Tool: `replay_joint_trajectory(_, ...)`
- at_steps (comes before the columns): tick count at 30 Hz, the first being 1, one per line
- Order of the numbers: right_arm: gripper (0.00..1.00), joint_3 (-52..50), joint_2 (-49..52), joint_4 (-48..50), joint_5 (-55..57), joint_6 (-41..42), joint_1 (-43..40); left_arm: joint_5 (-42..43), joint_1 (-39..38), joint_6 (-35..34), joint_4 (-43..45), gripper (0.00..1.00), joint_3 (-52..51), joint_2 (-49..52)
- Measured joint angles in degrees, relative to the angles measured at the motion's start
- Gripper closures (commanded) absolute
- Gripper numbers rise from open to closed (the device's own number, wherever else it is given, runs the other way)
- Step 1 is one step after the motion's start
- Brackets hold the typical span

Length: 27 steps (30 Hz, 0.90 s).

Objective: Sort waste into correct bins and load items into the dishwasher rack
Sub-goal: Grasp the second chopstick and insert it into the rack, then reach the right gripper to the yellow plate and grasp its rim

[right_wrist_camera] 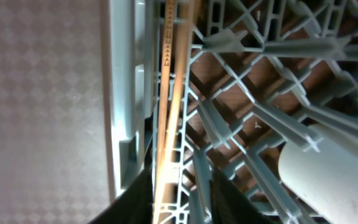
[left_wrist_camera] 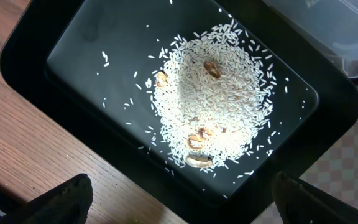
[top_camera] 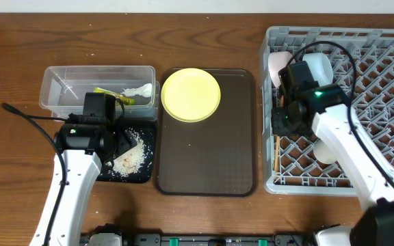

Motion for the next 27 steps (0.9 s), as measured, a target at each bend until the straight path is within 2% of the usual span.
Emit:
replay_joint_trajectory(2, 0.55, -0.20, 0.63, 1.25, -0.04, -0.26, 0.00, 0.00, 0.00, 0.00, 0.02, 0.05, 0.00, 0.00)
replay_joint_trajectory(8, 0.45, 0.17, 0.61, 5.86, -0.17, -0.50, 0.09, 0.02, 0.00, 0.00, 0.02, 0.05, 0.00, 0.00)
replay_joint_trajectory(10, 0.38, 0.98, 0.61, 9.29, -0.66, -0.52, 0.39, 0.00, 0.00, 0.00, 0.02, 0.05, 0.00, 0.00)
replay_joint_trajectory(13, 0.35, 1.99, 0.61, 17.86, -3.08, -1.01, 1.46, 0.00, 0.00, 0.00, 0.02, 0.05, 0.00, 0.00)
replay_joint_trajectory(20, 0.36, 3.06, 3.04, 32.39, -5.99, -1.14, 7.72, 0.00, 0.00, 0.00, 0.02, 0.05, 0.00, 0.00)
replay_joint_trajectory(27, 0.40, 3.54, 15.80, 39.76, -6.27, 0.55, 12.09, 0.00, 0.00, 0.00, 0.00, 0.05, 0.00, 0.00)
